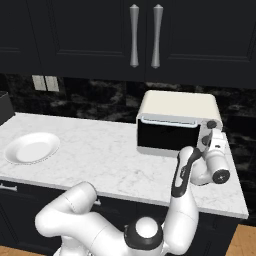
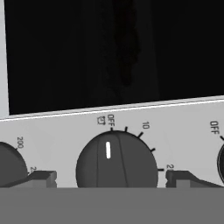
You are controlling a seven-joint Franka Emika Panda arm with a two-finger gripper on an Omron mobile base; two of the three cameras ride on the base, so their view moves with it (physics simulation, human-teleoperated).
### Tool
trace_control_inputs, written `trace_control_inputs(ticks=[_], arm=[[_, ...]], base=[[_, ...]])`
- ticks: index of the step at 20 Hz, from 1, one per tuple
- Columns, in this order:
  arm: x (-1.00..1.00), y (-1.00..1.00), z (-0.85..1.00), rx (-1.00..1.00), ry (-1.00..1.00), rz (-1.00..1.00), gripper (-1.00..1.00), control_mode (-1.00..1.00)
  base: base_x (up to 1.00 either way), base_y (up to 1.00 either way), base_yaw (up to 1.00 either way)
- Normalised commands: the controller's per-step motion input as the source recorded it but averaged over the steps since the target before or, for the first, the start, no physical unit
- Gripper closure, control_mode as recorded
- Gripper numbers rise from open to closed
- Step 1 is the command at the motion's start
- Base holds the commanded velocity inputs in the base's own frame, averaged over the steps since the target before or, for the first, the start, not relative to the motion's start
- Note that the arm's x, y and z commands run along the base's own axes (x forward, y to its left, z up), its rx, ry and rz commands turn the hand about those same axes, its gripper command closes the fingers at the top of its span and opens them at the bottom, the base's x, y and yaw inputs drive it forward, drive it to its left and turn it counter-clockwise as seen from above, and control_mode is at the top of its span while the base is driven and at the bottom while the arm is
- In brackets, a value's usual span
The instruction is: Pick up the kebab skewer and baguette bread, and place them inside the toaster oven. Close the toaster oven door and start by setting the timer.
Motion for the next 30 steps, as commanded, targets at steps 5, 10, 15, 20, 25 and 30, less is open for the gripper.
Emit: trace_control_inputs(ticks=[5,10,15,20,25,30], arm=[[0.0,0.0,0.0,-0.01,-0.04,0.0,-1.0,-1.0],[0.0,0.0,0.0,-0.01,-0.08,0.0,-1.0,-1.0],[0.0,0.01,0.0,-0.01,-0.04,0.0,-1.0,-1.0],[0.0,0.02,0.0,0.0,-0.02,0.0,-1.0,-1.0],[0.0,0.04,0.0,-0.02,-0.02,0.0,-1.0,-1.0],[0.0,0.07,0.0,-0.04,-0.01,0.0,1.0,-1.0]], base=[[0.0,0.0,0.0],[0.0,0.0,0.0],[0.0,0.0,0.0],[0.0,0.0,0.0],[0.0,0.0,0.0],[0.0,0.0,0.0]])
